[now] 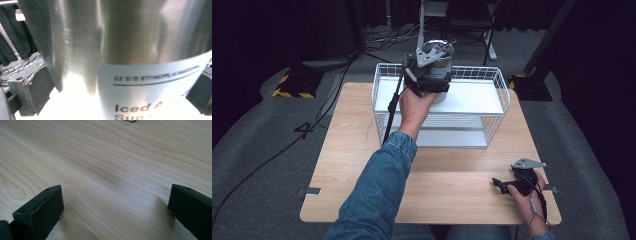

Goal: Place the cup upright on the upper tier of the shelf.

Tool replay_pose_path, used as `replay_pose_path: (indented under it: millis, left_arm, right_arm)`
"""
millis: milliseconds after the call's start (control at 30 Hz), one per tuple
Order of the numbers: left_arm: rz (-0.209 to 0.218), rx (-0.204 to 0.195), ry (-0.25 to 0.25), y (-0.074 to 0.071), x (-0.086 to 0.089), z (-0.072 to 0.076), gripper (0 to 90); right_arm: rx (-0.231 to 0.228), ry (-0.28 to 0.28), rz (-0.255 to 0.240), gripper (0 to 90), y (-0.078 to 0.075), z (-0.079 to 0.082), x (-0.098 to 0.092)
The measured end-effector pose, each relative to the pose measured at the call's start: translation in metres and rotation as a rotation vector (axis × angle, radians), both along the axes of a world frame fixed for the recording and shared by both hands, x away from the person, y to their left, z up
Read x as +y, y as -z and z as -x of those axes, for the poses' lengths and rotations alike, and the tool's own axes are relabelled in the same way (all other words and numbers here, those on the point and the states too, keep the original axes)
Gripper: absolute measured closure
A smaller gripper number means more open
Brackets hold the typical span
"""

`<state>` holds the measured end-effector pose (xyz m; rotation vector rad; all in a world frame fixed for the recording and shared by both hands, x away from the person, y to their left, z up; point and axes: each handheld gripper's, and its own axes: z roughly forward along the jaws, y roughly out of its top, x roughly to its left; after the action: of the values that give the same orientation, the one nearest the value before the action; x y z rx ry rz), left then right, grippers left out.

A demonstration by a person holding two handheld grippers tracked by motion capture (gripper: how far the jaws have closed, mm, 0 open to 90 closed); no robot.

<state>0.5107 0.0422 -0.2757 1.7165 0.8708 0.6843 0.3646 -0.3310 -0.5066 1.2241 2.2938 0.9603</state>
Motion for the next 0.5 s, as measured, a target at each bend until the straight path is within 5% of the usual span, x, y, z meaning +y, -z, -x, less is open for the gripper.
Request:
replay_pose_path:
  millis: [500]
  left_arm:
    - [0.039, -0.012, 0.023, -0.008, 0.019, 0.030, 0.0]
  right_arm:
    - [0.001, -0.011, 0.001, 0.5, 0.000, -0.001, 0.000]
